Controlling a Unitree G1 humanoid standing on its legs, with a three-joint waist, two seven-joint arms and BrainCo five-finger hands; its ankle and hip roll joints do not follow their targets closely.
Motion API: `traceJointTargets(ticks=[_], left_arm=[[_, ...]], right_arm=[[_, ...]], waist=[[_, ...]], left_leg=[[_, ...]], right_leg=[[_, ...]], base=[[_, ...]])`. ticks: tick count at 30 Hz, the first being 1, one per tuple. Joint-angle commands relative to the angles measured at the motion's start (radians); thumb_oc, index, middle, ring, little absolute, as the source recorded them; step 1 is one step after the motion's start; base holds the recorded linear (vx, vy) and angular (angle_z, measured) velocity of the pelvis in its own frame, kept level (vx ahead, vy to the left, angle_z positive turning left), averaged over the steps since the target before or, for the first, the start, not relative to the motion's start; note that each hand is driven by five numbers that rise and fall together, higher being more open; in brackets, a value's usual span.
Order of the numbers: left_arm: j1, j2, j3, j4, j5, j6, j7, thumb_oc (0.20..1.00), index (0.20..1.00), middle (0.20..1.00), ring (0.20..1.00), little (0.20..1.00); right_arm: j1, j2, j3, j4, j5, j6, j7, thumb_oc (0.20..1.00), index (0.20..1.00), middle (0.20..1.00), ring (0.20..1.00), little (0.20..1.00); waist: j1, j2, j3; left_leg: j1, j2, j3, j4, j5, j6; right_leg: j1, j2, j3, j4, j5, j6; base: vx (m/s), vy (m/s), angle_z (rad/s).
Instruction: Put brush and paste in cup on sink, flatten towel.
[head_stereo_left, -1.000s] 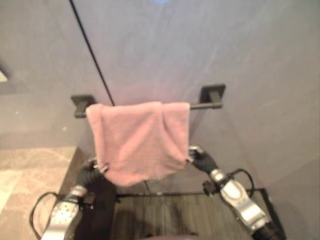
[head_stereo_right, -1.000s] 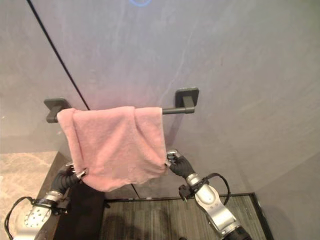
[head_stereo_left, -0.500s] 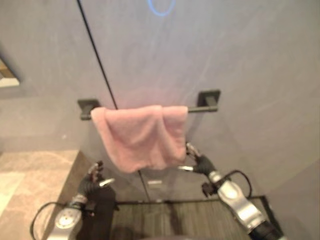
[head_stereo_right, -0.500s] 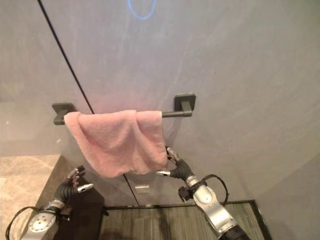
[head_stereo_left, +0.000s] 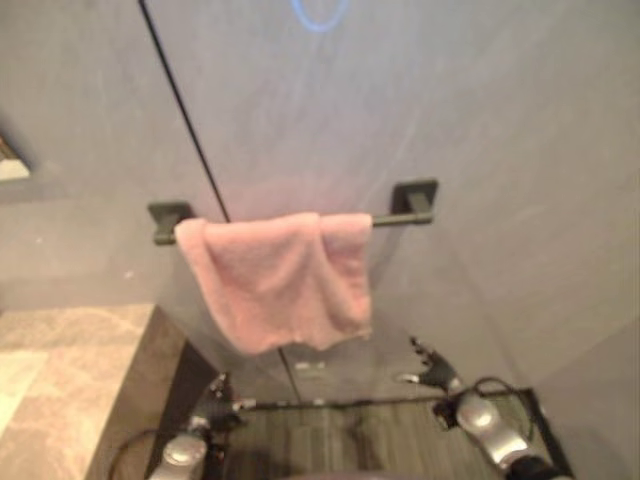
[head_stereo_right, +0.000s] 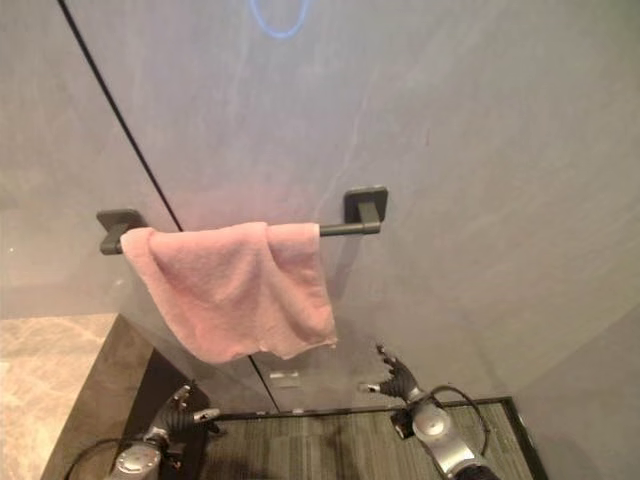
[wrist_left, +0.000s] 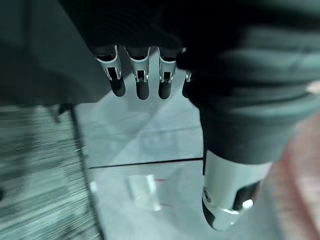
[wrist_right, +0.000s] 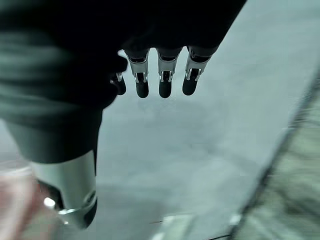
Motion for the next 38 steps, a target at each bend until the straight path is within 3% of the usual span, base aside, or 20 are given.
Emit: traceJointTargets(ticks=[1, 10, 16, 24, 27, 35, 36, 38], left_arm=[[-0.1, 0.008, -0.014, 0.111, 0.05, -0.001, 0.04, 1.0, 1.0, 1.0, 1.0, 1.0], [-0.146, -0.064, -0.006, 0.363, 0.125, 0.048, 0.045, 1.0, 1.0, 1.0, 1.0, 1.0], [-0.124, -0.072, 0.027, 0.473, 0.172, 0.082, 0.026, 1.0, 1.0, 1.0, 1.0, 1.0], [-0.066, -0.062, 0.116, 0.526, 0.128, 0.095, -0.007, 1.0, 1.0, 1.0, 1.0, 1.0], [-0.051, -0.053, 0.133, 0.493, 0.094, 0.071, -0.002, 1.0, 1.0, 1.0, 1.0, 1.0], [-0.06, -0.049, 0.132, 0.462, 0.046, 0.049, 0.006, 1.0, 1.0, 1.0, 1.0, 1.0], [-0.06, -0.051, 0.158, 0.441, -0.033, 0.039, 0.001, 1.0, 1.0, 1.0, 1.0, 1.0], [-0.061, -0.053, 0.16, 0.422, -0.051, 0.024, 0.0, 1.0, 1.0, 1.0, 1.0, 1.0]], right_arm=[[-0.078, 0.051, 0.006, 0.067, -0.042, -0.018, -0.031, 1.0, 1.0, 1.0, 1.0, 1.0], [-0.114, 0.155, 0.023, 0.465, -0.125, 0.045, -0.016, 1.0, 1.0, 1.0, 1.0, 1.0], [-0.093, 0.167, -0.029, 0.613, -0.176, 0.081, 0.016, 1.0, 1.0, 1.0, 1.0, 1.0], [-0.057, 0.151, -0.099, 0.641, -0.147, 0.088, 0.039, 1.0, 1.0, 1.0, 1.0, 1.0], [-0.035, 0.134, -0.136, 0.588, -0.06, 0.058, 0.048, 1.0, 1.0, 1.0, 1.0, 1.0], [-0.035, 0.127, -0.139, 0.572, -0.047, 0.04, 0.049, 1.0, 1.0, 1.0, 1.0, 1.0], [-0.035, 0.125, -0.134, 0.541, -0.036, 0.027, 0.048, 1.0, 1.0, 1.0, 1.0, 1.0], [-0.032, 0.122, -0.124, 0.502, -0.035, 0.016, 0.05, 1.0, 1.0, 1.0, 1.0, 1.0]], waist=[[-0.025, -0.045, 0.004], [-0.023, -0.059, 0.002], [-0.017, -0.064, 0.0], [-0.004, -0.067, -0.005], [-0.005, -0.067, 0.001], [-0.009, -0.069, 0.007], [-0.01, -0.067, 0.008], [-0.012, -0.066, 0.011]], left_leg=[[-0.012, 0.015, -0.049, 0.013, -0.049, -0.002], [-0.016, 0.019, -0.061, 0.013, -0.049, -0.006], [-0.019, 0.02, -0.075, 0.013, -0.049, -0.007], [-0.023, 0.02, -0.079, 0.013, -0.05, -0.006], [-0.028, 0.018, -0.085, 0.013, -0.048, -0.005], [-0.031, 0.017, -0.094, 0.013, -0.046, -0.006], [-0.031, 0.016, -0.095, 0.013, -0.045, -0.006], [-0.031, 0.017, -0.095, 0.013, -0.045, -0.006]], right_leg=[[0.009, -0.045, -0.06, 0.006, -0.028, 0.032], [0.014, -0.044, -0.073, 0.006, -0.032, 0.026], [0.022, -0.041, -0.086, 0.006, -0.037, 0.024], [0.022, -0.043, -0.096, 0.006, -0.042, 0.026], [0.02, -0.043, -0.099, 0.006, -0.041, 0.027], [0.023, -0.041, -0.108, 0.006, -0.042, 0.026], [0.023, -0.041, -0.107, 0.006, -0.042, 0.025], [0.021, -0.041, -0.106, 0.006, -0.041, 0.026]], base=[[-0.02, -0.007, 0.08], [0.01, -0.015, 0.04], [0.02, -0.023, 0.11], [0.02, -0.007, 0.02], [0.0, 0.0, 0.0], [-0.01, -0.003, 0.05], [-0.01, 0.004, 0.05], [0.0, 0.0, 0.0]])
